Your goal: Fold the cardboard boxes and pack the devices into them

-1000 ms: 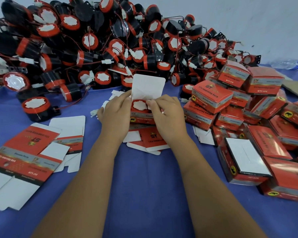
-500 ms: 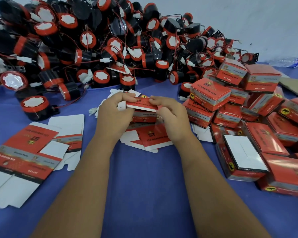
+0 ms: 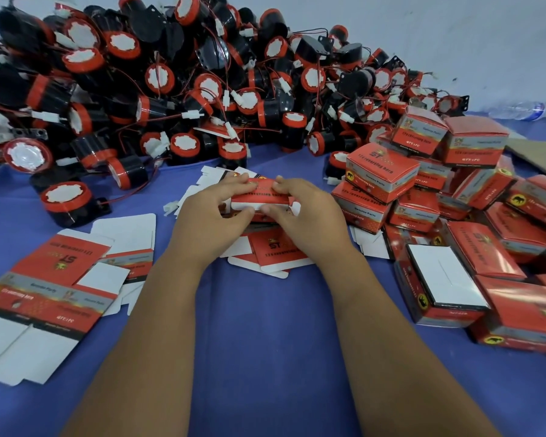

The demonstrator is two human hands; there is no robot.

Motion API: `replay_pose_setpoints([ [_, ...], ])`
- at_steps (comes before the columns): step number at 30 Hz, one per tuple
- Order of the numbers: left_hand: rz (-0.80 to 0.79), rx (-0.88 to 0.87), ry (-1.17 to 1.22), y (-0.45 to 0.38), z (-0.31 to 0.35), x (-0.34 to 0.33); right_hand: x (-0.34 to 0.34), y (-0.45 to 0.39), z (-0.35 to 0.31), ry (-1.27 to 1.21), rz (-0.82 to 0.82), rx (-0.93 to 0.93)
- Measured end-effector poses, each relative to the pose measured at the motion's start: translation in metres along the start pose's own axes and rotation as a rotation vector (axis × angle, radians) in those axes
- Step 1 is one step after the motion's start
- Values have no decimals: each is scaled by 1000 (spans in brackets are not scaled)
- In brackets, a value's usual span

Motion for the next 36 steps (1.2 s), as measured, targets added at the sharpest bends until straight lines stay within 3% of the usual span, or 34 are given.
replay_pose_setpoints([
  [8, 34, 11, 149, -2, 7, 5, 8, -2, -7, 101, 68, 50],
  [15, 88, -45, 212, -2, 12, 6, 8, -2, -11, -20, 119, 47],
  [20, 77, -94, 137, -3, 11, -1, -4, -2, 2, -239, 73, -61],
  [24, 164, -281, -245, -1, 18, -6, -8, -1, 5, -324, 36, -77],
  [26, 213, -306, -313, 0, 20, -6, -6, -1, 3, -253, 65, -50],
  [30, 233, -242, -285, 0, 17, -6, -4, -3, -3, -130, 60, -17],
  [36, 219, -210, -221, 2, 17, -10, -14, -3, -2, -369, -125, -161],
])
Point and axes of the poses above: each hand's wrist, its own y-axis away from the middle knuckle, its own x-axis out of the back of the hand, z = x × y, the point moved 5 cm from there along -y, towards the middle knuckle, and after that the axes turned 13 degrees about y, right-handed, at the moved point
